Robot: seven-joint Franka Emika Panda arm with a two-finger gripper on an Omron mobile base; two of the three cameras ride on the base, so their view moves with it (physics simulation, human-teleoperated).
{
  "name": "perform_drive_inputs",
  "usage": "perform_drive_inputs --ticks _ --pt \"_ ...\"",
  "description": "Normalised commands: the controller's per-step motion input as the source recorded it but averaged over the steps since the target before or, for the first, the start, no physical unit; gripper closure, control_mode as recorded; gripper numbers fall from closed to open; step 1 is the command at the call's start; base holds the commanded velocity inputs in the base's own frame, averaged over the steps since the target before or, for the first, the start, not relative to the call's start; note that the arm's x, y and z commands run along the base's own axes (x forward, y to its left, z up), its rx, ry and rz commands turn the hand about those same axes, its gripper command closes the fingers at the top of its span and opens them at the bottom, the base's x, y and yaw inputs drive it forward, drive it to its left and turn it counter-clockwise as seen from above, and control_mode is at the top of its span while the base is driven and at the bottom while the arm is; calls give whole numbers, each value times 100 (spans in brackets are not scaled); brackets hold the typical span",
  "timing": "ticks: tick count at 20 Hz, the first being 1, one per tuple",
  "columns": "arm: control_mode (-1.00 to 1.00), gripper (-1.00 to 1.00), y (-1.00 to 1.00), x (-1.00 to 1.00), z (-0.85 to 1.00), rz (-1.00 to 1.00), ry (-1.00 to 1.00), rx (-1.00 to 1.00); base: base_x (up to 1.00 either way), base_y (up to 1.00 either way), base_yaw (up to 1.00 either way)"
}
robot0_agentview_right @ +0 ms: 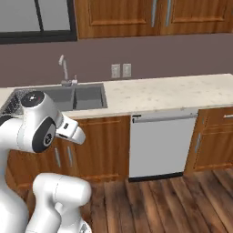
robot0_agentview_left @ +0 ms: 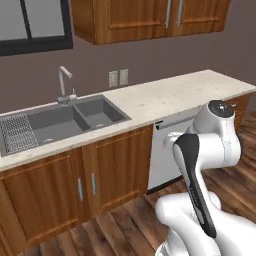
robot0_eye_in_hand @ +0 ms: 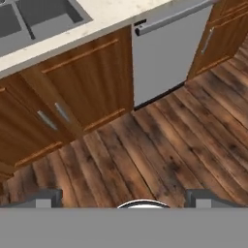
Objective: Take a sugar cube from the saucer and place it inside the coffee. Then, grab milk from the fridge and place it next to the coffee on the counter to sweeten the coffee.
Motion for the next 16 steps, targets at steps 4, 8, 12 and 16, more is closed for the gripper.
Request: perform_drive_inputs --ticks 4,8,12,16 --pt "100 -100 0 0 0 0 0 0 0 -46 -66" --pt "100 -100 0 0 0 0 0 0 0 -46 -66" --pt "100 -100 0 0 0 0 0 0 1 -41 -66" --pt "100 -100 0 0 0 0 0 0 10 -34 -65"
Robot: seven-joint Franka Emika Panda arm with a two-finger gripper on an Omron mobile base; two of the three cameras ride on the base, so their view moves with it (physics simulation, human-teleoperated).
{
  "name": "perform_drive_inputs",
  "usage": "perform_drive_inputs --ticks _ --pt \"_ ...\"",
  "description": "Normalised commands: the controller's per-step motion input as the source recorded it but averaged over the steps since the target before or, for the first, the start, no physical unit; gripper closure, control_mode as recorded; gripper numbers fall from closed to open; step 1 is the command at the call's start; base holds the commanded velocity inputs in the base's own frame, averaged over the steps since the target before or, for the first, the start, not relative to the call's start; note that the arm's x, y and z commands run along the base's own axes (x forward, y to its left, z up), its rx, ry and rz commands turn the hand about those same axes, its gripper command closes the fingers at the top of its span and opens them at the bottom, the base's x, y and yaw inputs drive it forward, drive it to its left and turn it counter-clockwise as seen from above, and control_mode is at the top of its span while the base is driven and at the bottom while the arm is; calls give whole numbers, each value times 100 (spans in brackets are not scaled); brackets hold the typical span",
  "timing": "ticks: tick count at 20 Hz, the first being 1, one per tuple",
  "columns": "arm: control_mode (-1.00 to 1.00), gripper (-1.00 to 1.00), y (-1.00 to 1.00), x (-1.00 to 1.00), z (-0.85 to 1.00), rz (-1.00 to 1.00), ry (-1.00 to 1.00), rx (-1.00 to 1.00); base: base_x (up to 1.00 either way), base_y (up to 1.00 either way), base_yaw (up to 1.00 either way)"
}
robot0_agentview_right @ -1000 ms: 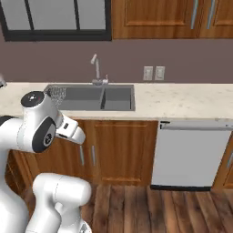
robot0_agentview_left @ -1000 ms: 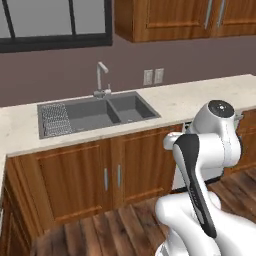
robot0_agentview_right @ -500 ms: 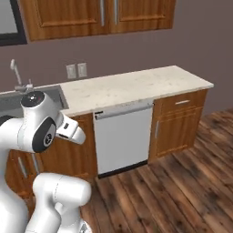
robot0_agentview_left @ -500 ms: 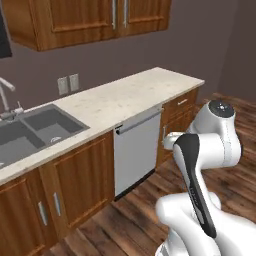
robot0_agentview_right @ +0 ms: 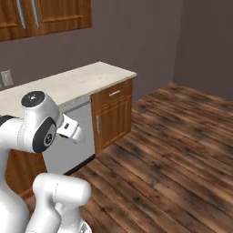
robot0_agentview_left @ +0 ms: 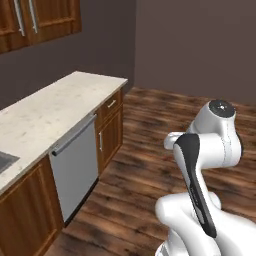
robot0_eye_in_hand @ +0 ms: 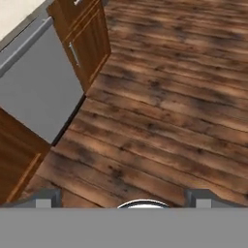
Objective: Take a sugar cube from the saucer and place it inside the coffee. Then, grab milk from the fridge and place it next to the coffee on the counter to sweeten the coffee.
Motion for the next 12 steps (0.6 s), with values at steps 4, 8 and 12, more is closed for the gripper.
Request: perform_drive_inputs --ticks 4,8,12 --pt "100 -100 0 0 0 0 0 0 13 -23 -63" --pt "100 -100 0 0 0 0 0 0 11 -24 -64" --pt "100 -100 0 0 0 0 0 0 11 -22 -66"
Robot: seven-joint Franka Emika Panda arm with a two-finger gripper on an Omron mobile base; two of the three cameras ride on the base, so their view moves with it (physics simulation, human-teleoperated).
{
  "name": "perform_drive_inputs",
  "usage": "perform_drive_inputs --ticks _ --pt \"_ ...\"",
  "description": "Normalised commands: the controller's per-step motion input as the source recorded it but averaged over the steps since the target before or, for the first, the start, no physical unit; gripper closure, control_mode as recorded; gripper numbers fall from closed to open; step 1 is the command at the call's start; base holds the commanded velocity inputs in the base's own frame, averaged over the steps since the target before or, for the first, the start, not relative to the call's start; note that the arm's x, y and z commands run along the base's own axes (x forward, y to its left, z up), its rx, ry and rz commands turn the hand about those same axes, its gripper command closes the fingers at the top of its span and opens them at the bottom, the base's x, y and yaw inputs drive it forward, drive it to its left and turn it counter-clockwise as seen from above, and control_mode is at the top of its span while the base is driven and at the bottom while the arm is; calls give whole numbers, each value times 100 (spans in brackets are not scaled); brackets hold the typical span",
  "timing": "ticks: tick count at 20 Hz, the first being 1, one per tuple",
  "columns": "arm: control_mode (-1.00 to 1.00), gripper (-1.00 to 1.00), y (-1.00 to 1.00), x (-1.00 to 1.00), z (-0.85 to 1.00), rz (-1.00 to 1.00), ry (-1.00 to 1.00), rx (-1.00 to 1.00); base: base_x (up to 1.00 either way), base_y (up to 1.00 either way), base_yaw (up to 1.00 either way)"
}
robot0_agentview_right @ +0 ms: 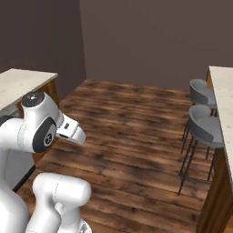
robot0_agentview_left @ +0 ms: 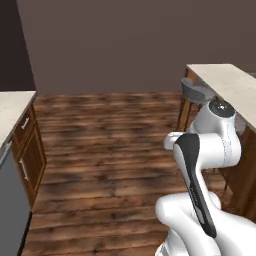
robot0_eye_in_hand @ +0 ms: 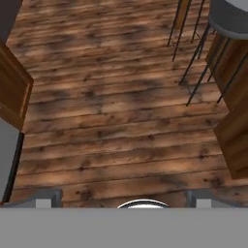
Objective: Take a sugar cube from the saucer and place it inside the coffee. Then, grab milk from the fridge and place it next to the coffee on the counter to sweeten the coffee.
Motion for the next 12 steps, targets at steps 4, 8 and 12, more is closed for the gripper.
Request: perform_drive_inputs --ticks 4,8,12 --pt "100 -100 0 0 0 0 0 0 7 -21 -64" --pt "100 -100 0 0 0 0 0 0 2 -22 -64" --pt "100 -100 0 0 0 0 0 0 1 -20 -63"
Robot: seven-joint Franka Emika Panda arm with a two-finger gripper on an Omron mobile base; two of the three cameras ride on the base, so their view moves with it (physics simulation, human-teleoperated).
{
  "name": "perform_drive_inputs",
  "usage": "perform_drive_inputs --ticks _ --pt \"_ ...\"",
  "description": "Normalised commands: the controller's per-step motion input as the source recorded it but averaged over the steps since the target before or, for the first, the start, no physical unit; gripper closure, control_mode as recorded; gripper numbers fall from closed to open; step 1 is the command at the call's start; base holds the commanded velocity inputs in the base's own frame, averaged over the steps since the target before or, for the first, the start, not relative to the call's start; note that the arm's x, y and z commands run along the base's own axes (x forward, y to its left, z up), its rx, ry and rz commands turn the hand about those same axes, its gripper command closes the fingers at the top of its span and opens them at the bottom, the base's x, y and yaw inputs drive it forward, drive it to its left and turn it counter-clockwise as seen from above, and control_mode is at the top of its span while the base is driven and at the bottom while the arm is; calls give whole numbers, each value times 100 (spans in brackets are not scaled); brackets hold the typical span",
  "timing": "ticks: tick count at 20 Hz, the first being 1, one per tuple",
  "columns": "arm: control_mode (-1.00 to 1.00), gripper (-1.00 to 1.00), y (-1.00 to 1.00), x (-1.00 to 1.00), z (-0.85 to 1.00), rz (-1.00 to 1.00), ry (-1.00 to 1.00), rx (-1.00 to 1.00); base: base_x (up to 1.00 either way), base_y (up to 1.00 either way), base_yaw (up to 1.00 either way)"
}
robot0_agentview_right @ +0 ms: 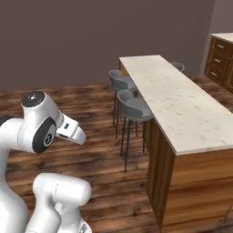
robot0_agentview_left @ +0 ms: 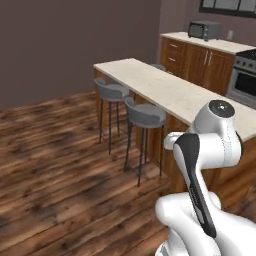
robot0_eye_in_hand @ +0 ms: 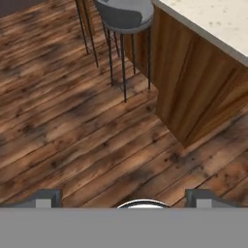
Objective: Take a sugar cube from the saucer and place it inside the coffee. Then, grab milk from the fridge and place it next to the coffee on the counter to sweeten the coffee.
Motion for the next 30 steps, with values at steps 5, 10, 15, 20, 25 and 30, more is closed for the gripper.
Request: perform_drive_inputs --ticks 5,10,15,20,25,30 --pt "100 -100 0 0 0 0 0 0 0 -24 -63" --pt "100 -100 0 0 0 0 0 0 0 -31 -62" --pt "100 -100 0 0 0 0 0 0 0 -37 -63" --pt "100 -100 0 0 0 0 0 0 0 -43 -63" --pt "100 -100 0 0 0 0 0 0 53 -49 -52" --pt "100 -100 0 0 0 0 0 0 99 -56 -36"
